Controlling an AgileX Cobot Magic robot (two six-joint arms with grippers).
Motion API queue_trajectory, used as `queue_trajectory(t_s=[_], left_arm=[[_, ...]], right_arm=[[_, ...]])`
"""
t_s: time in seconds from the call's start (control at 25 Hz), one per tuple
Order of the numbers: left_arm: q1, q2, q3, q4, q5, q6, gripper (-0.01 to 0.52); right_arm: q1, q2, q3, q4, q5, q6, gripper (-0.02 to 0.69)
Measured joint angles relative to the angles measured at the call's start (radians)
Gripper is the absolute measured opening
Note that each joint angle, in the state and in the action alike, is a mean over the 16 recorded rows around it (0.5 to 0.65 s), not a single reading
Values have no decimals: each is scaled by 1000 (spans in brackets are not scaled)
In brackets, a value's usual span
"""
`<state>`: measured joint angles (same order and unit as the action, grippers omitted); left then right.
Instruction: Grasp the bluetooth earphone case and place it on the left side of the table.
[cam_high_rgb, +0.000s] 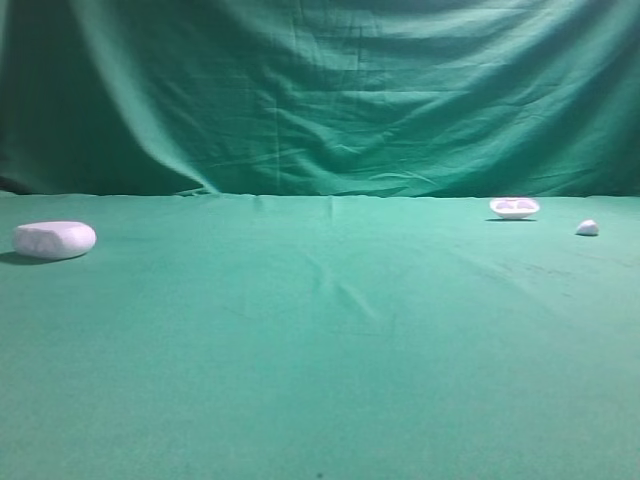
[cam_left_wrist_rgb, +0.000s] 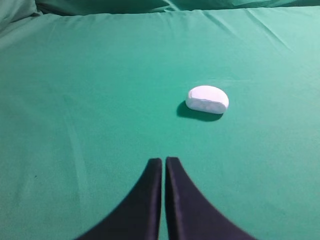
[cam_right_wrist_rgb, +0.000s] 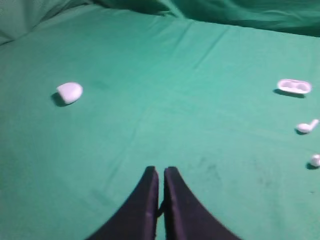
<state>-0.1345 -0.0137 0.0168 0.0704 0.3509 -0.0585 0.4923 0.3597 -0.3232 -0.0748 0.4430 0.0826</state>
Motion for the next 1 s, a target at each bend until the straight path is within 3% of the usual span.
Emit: queue_trajectory(t_s=[0.44, 1.0], left_arm=[[0, 0, 0, 0, 0, 0, 0], [0, 0, 0, 0, 0, 0, 0]], right_arm=[[-312, -286, 287, -4, -107, -1, 0], [-380, -372, 349, -4, -76, -1, 0]])
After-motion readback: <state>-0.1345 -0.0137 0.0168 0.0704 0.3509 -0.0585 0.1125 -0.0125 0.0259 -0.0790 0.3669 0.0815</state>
